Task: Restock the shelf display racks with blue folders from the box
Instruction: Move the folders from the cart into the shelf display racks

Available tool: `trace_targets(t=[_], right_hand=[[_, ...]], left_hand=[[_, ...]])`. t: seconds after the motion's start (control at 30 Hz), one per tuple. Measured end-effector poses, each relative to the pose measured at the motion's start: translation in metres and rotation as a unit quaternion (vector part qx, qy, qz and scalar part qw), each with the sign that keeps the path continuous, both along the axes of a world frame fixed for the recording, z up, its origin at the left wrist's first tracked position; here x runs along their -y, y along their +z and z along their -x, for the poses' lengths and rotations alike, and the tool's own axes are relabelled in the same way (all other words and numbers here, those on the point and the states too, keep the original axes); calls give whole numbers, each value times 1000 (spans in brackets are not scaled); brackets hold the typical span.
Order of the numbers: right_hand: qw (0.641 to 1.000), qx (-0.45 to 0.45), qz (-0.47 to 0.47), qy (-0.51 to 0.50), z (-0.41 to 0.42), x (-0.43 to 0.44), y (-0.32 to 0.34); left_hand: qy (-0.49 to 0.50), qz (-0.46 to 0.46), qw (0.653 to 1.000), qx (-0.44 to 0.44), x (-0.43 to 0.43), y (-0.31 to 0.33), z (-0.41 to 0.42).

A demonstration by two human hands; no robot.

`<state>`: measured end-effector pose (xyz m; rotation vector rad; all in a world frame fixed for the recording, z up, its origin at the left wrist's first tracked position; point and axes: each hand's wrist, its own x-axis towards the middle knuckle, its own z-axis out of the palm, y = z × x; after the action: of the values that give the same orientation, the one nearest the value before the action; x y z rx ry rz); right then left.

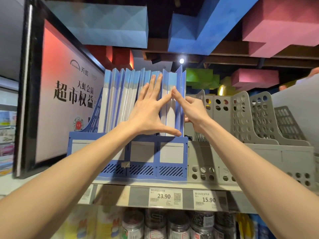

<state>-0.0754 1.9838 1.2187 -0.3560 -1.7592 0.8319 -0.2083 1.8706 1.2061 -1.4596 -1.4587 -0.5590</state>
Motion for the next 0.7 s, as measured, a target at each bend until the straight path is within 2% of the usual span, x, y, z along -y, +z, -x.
trace_targets(t=[0.37,0.53,0.7], right_hand=[[980,71,38,182,-21,-6,-18],[982,98,14,162,-25,-1,-19],[985,104,28,137,-39,8,-23]], left_hand=[[-1,0,1000,-5,-5,0,6],[-8,-4,1000,-12,-5,1,7],[-30,20,999,18,-2,3,5]])
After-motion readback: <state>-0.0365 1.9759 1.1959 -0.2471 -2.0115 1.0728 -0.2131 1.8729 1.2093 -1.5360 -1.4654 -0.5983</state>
